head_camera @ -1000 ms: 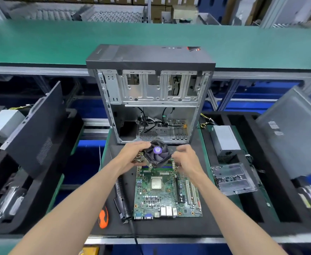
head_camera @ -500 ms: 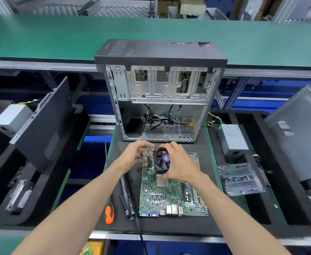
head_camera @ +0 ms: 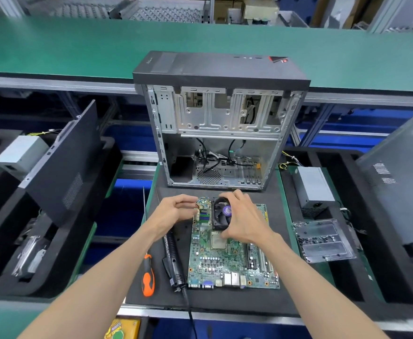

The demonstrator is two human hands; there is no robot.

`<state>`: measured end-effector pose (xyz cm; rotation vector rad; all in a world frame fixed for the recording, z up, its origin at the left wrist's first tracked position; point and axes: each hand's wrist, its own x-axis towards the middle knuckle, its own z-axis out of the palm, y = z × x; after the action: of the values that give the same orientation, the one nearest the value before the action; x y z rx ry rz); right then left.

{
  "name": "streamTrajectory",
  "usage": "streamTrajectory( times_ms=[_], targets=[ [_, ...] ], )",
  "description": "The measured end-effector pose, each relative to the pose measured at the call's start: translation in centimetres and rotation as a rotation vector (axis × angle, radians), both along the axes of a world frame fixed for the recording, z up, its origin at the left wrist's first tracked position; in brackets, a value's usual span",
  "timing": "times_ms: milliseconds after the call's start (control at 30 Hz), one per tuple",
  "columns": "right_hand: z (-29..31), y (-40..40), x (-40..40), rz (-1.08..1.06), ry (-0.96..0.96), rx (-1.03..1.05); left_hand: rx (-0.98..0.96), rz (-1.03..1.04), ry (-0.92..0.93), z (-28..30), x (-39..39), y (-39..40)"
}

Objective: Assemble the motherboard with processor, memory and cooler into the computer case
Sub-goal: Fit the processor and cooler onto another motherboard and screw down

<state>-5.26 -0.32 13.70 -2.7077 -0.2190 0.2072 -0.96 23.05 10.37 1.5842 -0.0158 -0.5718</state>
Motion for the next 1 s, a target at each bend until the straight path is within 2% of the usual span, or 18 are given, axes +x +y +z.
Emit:
streamTrajectory(
  times_ms=[167,300,533,700,1000],
  targets=[
    [0.1,0.6,-0.1,-0.003,0.009,-0.017,0.369,0.113,-0.281,-0.5,0.1,-1.1],
    [-0.1,0.7,-0.1,-0.016,0.030,-0.053,0.520,0.114,-0.335,-1.1,0.1,-0.7],
    [-1.4,0.7,-1.1,-0.008,0.068,-0.176,0.618,-0.013,-0.279,-2.0,-0.3,-0.8],
    [-1.9,0.9,-1.5,0.004,0.092,-0.189,0.697,-0.122,-0.318,-2.5,-0.5,-0.5],
    [-1.8,1.3,-1.7,0.024,0.114,-0.196,0.744,-0.155,-0.365,-3.3,-1.0,0.0]
  ],
)
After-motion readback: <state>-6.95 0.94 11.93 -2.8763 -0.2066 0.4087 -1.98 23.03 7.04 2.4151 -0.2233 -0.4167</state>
